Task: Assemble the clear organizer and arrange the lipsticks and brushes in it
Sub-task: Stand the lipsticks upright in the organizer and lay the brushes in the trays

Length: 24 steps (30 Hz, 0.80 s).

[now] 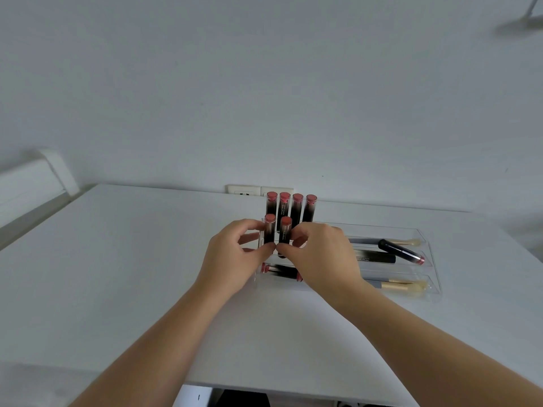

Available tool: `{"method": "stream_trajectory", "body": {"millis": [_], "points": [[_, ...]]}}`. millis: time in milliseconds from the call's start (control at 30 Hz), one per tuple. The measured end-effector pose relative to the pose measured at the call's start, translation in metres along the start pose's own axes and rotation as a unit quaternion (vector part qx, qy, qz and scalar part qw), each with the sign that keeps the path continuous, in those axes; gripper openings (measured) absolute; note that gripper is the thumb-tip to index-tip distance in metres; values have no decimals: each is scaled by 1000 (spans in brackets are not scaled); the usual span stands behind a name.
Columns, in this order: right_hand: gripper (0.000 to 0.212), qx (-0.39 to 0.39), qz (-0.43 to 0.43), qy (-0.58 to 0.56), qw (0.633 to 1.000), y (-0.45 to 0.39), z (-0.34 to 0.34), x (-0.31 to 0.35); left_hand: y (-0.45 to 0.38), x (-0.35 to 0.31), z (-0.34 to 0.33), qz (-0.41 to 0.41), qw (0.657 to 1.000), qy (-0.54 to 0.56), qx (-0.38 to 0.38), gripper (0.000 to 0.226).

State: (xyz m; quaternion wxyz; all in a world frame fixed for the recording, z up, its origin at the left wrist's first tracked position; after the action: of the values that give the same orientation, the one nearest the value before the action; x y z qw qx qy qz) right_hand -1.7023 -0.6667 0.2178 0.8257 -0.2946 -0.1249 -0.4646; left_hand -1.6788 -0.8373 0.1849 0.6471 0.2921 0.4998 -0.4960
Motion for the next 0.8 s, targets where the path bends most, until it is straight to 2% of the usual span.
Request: {"method": "stream_trajectory", "body": {"millis": [367, 533, 800], "points": [[29, 15, 3, 13, 1000, -4, 0, -2, 1, -1, -1, -3, 1000, -7, 5, 28], [16, 22, 3, 11, 1000, -3, -1, -3, 1, 0, 0, 4, 1000, -8, 3, 28], [12, 31, 3, 18, 999, -5, -4, -4, 1, 0, 0, 1, 1000, -1, 0, 29]]}}
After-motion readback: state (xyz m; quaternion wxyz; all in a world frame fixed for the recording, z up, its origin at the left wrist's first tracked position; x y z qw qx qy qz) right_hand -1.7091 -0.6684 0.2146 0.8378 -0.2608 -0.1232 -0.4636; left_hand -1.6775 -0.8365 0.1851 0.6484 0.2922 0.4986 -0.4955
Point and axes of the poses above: each hand's wrist, its own y-axis away from the middle knuckle, its own z-axis out of the back of the hand, x = y × z, the point moved 9 cm from there along -y, towards the middle knuckle, and after that the axes turned 15 degrees about z, right-handed, at the moved point
